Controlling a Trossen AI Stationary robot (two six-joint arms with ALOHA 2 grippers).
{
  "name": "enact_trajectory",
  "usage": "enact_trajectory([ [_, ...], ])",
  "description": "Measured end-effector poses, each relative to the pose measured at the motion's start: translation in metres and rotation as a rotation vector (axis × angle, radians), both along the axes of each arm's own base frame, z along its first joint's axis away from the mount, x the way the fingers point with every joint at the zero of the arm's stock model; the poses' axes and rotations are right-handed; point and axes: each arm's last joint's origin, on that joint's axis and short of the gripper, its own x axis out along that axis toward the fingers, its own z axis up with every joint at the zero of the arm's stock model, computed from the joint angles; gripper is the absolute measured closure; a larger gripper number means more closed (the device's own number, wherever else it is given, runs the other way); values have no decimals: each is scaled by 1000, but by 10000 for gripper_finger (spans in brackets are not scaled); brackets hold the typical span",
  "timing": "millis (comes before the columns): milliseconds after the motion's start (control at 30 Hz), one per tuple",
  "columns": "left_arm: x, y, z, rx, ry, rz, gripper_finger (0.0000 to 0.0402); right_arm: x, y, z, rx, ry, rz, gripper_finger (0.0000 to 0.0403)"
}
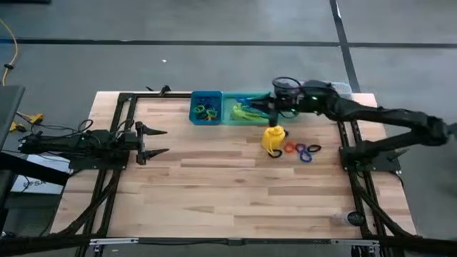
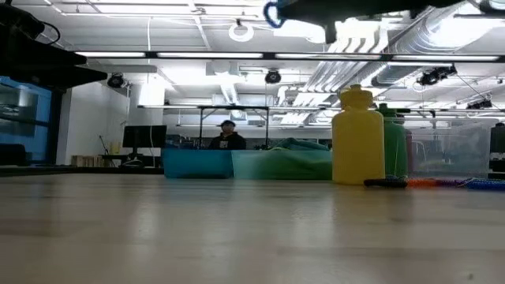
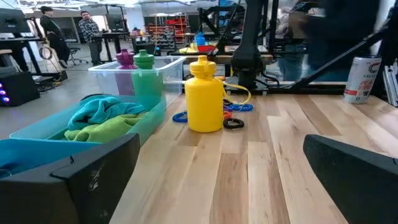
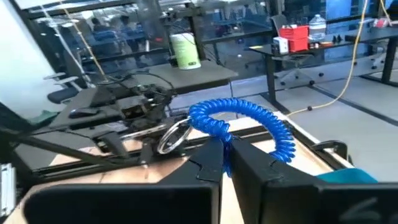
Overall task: Pick & Place Sports Items
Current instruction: Put the bottom blue spring keychain into the blue bin
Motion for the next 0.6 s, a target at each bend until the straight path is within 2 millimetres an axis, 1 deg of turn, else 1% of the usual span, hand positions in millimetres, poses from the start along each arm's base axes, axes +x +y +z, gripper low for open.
enact_trajectory([
  [133, 0, 0, 0, 0, 0, 0, 34, 19, -15, 1, 4, 15, -24, 402],
  [267, 0, 0, 0, 0, 0, 0, 34, 38, -32, -8, 15, 47, -48, 402],
  [600, 0, 0, 0, 0, 0, 0, 34, 84, -70, -47, 63, 133, -22, 402],
])
